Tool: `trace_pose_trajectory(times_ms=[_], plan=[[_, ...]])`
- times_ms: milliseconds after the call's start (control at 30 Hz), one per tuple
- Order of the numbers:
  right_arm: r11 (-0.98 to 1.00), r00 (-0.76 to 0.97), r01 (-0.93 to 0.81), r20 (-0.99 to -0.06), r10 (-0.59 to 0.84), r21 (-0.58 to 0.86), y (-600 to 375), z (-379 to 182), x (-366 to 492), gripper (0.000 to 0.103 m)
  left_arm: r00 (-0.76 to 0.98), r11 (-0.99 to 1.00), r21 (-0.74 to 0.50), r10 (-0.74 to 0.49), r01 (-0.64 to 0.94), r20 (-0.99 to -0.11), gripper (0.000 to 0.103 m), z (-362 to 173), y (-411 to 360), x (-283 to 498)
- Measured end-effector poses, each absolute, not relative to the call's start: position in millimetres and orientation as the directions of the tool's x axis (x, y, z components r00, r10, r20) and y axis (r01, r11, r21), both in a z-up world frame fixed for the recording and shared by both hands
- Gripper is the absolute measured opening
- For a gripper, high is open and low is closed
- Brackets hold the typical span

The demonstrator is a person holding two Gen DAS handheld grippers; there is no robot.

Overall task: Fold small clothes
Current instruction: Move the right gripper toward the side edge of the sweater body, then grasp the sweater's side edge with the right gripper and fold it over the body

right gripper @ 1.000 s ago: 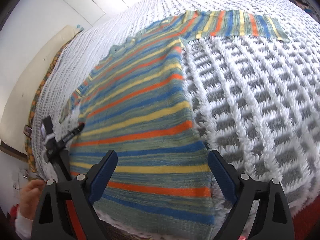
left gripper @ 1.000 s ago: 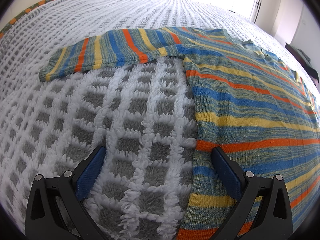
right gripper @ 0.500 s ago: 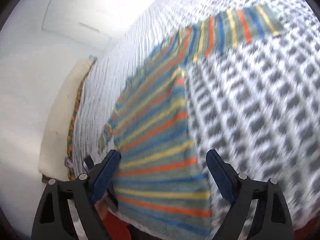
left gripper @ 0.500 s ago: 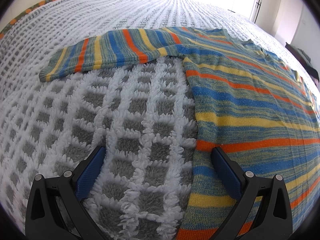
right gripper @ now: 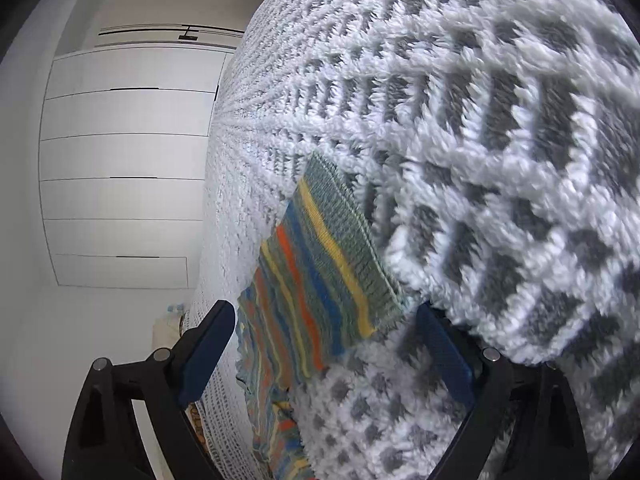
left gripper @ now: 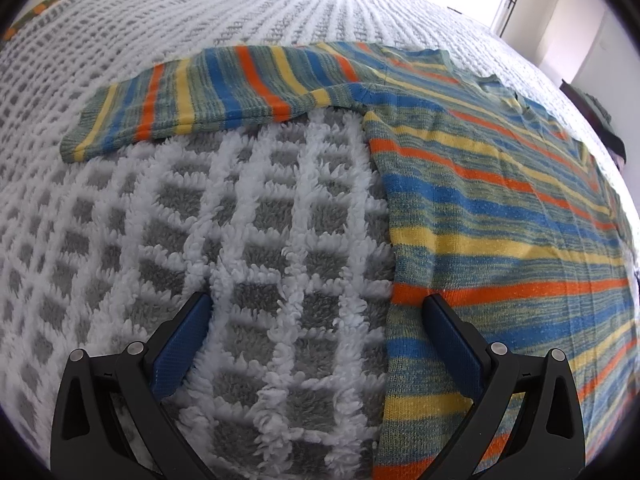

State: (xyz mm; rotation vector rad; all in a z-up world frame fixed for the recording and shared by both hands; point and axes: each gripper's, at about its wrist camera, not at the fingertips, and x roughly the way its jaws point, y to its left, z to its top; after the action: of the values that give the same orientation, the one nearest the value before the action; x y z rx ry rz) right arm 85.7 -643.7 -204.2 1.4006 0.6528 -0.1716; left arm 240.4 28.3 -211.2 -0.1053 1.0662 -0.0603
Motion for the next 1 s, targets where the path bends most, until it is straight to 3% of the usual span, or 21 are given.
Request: trace_pose_trajectory(times_ms=[100, 133, 167, 233, 333, 433, 600, 767, 800, 867, 1000], plan=[[0.224, 0.808, 0.497, -0.541, 0.233, 0.839, -646.5, -201.5, 104.0, 0.086, 0.524, 0.999, -0.032, -0.023, -0.009, -0.851, 0.102, -190.3, 27.7, 233.5], [0.248, 0.8, 0.502, -0.554, 0.231, 0.829, -646.5, -199.5, 111.1, 0.068, 0.553, 1.0, 0.014, 0.024, -0.023, -0.833, 0.103, -180.9, 27.7, 228.1], [0.278, 0.781, 0.515, -0.578, 0.237, 0.811, -646.3, -198.6, 117.8, 0.04, 0.58, 0.998, 0.047, 0.06, -0.037, -0.812, 0.103, -170.7, 28.9, 222.3], [0.328, 0.717, 0.576, -0.655, 0.237, 0.749, -649.8, -196.3, 125.3, 0.013, 0.618, 0.996, 0.055, 0.084, -0.066, -0.782, 0.103, -151.4, 35.0, 208.2], [0.382, 0.719, 0.583, -0.674, 0.169, 0.717, -640.4, -173.1, 129.9, 0.012, 0.653, 0.995, 0.003, 0.066, -0.097, -0.755, 0.103, -129.7, 45.4, 182.8], [0.483, 0.76, 0.483, -0.623, 0.182, 0.73, -615.1, -128.4, 148.0, 0.01, 0.672, 0.994, -0.044, 0.032, -0.096, -0.74, 0.103, -121.7, 51.0, 157.1], [0.622, 0.768, 0.181, -0.505, 0.395, 0.762, -497.3, -55.2, 205.4, 0.01, 0.665, 0.993, -0.077, 0.004, -0.092, -0.747, 0.102, -134.0, 57.4, 118.0], [0.641, 0.619, -0.058, -0.476, 0.625, 0.765, -330.6, -60.9, 224.9, 0.013, 0.635, 0.982, -0.125, -0.008, -0.139, -0.772, 0.102, -147.9, 71.1, 100.8], [0.629, 0.581, -0.073, -0.48, 0.657, 0.774, -303.1, -73.1, 227.3, 0.018, 0.635, 0.98, -0.134, -0.01, -0.147, -0.772, 0.102, -149.2, 74.2, 97.6], [0.584, 0.49, -0.065, -0.484, 0.725, 0.809, -259.9, -105.9, 231.8, 0.067, 0.639, 0.976, -0.142, -0.004, -0.164, -0.769, 0.102, -150.6, 82.2, 93.6], [0.53, 0.414, -0.026, -0.474, 0.777, 0.847, -232.4, -150.4, 225.6, 0.071, 0.632, 0.963, -0.166, 0.006, -0.212, -0.775, 0.102, -155.4, 99.1, 87.1]])
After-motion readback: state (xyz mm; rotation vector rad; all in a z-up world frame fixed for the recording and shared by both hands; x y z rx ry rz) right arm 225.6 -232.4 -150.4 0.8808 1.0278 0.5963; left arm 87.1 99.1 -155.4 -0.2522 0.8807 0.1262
